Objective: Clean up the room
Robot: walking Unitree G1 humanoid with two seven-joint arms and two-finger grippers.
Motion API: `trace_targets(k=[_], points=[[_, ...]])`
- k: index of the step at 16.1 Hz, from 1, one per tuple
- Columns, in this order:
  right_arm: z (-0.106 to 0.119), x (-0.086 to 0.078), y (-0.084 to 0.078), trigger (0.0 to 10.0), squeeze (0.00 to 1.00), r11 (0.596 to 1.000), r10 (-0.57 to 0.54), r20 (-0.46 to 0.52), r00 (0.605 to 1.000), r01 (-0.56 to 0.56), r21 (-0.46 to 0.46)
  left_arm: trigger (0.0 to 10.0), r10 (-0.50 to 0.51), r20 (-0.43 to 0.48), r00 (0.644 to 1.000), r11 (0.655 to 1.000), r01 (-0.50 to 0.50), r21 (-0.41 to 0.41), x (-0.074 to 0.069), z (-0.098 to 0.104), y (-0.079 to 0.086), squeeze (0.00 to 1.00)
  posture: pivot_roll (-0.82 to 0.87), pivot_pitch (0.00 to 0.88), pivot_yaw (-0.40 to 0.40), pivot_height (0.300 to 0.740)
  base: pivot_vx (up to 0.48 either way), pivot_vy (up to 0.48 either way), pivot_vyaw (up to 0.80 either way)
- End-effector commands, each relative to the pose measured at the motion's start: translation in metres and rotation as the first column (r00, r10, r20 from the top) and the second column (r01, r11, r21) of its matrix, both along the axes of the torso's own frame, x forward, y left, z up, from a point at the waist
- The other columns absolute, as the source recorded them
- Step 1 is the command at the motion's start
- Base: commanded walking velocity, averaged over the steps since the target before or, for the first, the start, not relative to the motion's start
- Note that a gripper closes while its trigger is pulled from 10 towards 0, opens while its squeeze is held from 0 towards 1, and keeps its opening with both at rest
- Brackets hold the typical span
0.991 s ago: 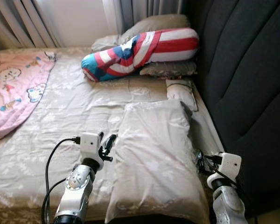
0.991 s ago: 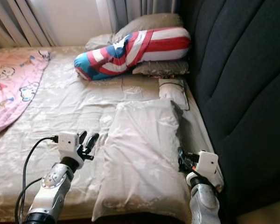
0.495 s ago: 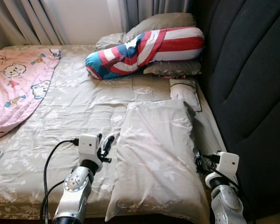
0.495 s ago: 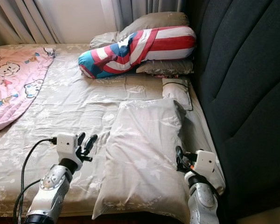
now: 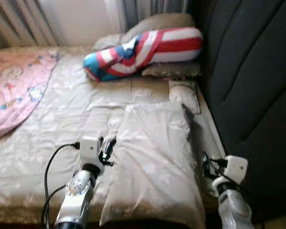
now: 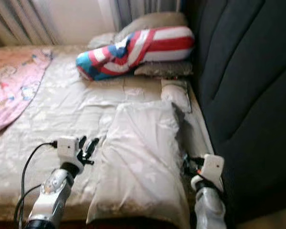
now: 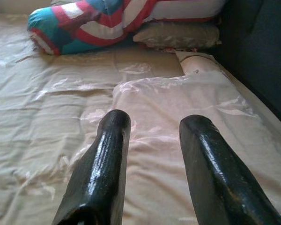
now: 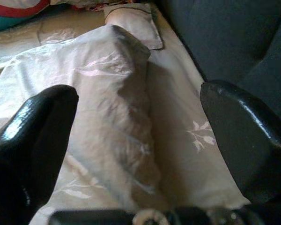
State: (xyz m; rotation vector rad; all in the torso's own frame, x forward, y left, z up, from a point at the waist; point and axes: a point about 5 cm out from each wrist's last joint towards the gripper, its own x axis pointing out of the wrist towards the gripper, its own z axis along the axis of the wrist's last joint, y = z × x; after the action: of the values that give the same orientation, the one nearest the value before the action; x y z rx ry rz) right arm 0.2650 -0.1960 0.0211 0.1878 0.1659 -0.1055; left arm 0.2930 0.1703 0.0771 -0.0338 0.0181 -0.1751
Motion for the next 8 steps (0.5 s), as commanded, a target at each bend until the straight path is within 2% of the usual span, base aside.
trace_targets(k=[1, 8], points=[[-0.0009, 0.0006, 0.0057, 10.0, 0.00, 1.000, 0.011, -0.002, 1.000, -0.011, 0.011, 10.0, 0.010, 0.007, 1.000, 1.000, -0.010, -0.009, -0.0015, 0.0015, 0.0043, 0.00, -0.09, 0.075, 0.008, 0.740, 0.000, 0.000, 0.00], [-0.0013, 0.0005, 0.0075, 10.0, 0.00, 1.000, 0.025, 0.000, 1.000, -0.025, 0.011, 10.0, 0.015, 0.005, 1.000, 0.999, -0.015, -0.031, -0.0027, 0.0012, 0.0061, 0.00, -0.09, 0.053, 0.012, 0.740, 0.000, 0.000, 0.00]])
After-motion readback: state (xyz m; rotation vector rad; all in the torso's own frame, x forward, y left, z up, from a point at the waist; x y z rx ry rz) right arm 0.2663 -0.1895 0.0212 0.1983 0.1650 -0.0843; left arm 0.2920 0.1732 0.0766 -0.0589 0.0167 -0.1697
